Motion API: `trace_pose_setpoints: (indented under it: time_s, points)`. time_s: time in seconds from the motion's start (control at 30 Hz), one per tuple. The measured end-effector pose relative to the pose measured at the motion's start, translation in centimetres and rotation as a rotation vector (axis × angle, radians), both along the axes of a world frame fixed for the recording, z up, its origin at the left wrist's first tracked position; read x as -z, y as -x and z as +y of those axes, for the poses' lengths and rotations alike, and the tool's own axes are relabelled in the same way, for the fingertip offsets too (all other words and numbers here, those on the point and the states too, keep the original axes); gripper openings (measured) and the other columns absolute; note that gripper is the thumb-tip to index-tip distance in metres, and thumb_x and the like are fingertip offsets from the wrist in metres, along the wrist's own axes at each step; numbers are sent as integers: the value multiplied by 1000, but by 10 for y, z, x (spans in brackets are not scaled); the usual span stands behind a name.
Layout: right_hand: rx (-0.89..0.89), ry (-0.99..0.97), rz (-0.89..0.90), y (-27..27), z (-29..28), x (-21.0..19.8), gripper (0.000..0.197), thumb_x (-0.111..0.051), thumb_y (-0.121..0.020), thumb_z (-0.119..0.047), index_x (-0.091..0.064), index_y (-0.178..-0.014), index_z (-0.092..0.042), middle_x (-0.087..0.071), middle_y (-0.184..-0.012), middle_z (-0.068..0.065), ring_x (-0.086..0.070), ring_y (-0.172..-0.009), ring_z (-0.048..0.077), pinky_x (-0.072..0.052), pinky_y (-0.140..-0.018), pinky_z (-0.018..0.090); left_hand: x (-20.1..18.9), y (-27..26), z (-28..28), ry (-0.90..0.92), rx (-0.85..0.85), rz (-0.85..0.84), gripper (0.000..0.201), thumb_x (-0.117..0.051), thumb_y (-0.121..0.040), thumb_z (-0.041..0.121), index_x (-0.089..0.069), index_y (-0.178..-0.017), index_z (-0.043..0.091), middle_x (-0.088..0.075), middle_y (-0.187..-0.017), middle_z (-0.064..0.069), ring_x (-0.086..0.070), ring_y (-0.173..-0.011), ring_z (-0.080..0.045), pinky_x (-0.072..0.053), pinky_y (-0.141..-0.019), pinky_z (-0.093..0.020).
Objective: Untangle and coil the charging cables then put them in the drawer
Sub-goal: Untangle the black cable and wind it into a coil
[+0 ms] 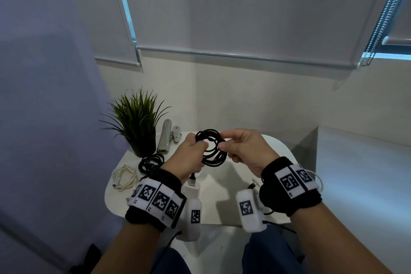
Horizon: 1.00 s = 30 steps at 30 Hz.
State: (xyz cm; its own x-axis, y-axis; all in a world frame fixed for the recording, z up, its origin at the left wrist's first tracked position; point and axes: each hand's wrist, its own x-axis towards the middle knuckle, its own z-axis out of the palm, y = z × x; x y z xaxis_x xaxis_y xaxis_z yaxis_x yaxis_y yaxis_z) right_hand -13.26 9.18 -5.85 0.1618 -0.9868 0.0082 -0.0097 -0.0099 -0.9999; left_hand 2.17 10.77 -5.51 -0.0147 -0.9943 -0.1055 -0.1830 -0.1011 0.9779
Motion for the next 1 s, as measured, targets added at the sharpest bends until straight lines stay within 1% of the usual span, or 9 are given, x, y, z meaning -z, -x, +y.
trace_pose_setpoints:
  time_s: [0.13, 0.27, 0.37, 0.47, 0.53, 0.67, 0.87, 0.93, 1.0]
  points:
    - [-23, -105, -50, -3, -2, 4, 19, -61, -86, 3, -68, -102, -4, -55, -66, 6, -46, -44, 8, -41, -44, 18, 5, 1, 0, 94, -45, 77, 17, -45, -99, 28, -48, -88, 15, -52, -76, -1, -38, -49, -8, -29, -43, -19]
    - [-71, -153, -145, -4, -3, 4, 17, -57, -88, 5, -66, -103, 4, -57, -67, 6, -49, -49, 10, -46, -48, 18, 11, 0, -7, 239, -108, -131, 26, -43, -98, 36, -46, -80, 19, -50, -70, 1, -43, -58, -12, -33, -52, -27]
    - [-81, -150, -184, -5, -3, 2, 16, -59, -88, 4, -65, -102, 6, -58, -68, 7, -51, -51, 11, -48, -51, 18, 12, 0, -9, 271, -121, -199, 29, -40, -98, 39, -43, -78, 18, -49, -69, 0, -45, -63, -16, -36, -56, -30]
    - [-66, -126, -142, -7, -2, 3, 17, -68, -84, -6, -69, -97, 6, -58, -66, 7, -50, -51, 12, -49, -53, 20, 12, 3, -9, 271, -137, -235, 30, -39, -99, 40, -42, -80, 16, -48, -67, 2, -47, -61, -17, -35, -54, -29]
    - [-32, -78, -27, -10, -2, 5, 18, -74, -80, -11, -72, -89, 4, -60, -65, 9, -50, -51, 14, -48, -54, 22, 14, 5, -10, 268, -148, -272, 30, -38, -99, 40, -41, -80, 17, -47, -66, 3, -46, -58, -14, -34, -52, -29]
    - [89, 6, 152, -18, -5, 9, 11, -69, -81, -7, -71, -77, 2, -59, -56, 8, -54, -51, 20, -51, -56, 28, 19, 8, -10, 227, -163, -196, 28, -40, -98, 43, -45, -84, 18, -54, -72, -1, -52, -63, -16, -36, -52, -28]
    - [-132, -70, -23, -12, -3, 9, 21, -55, -87, 10, -66, -104, 4, -62, -74, 9, -56, -58, 13, -50, -58, 19, 21, -1, -16, 215, -181, -142, 31, -42, -97, 44, -50, -88, 16, -57, -78, -7, -50, -62, -15, -36, -51, -27]
    - [-115, -42, 16, -10, -2, 9, 21, -60, -84, 8, -69, -98, -6, -54, -70, 10, -52, -61, 14, -46, -55, 16, 20, -1, -15, 194, -189, -93, 29, -42, -97, 43, -51, -87, 17, -56, -76, -5, -51, -63, -14, -36, -48, -24]
    - [-112, -28, 32, -9, -1, 9, 22, -64, -83, 5, -67, -91, -15, -53, -78, 13, -54, -67, 17, -46, -56, 17, 17, 1, -13, 171, -185, -34, 27, -42, -98, 40, -49, -83, 19, -53, -72, -2, -51, -61, -11, -35, -43, -22]
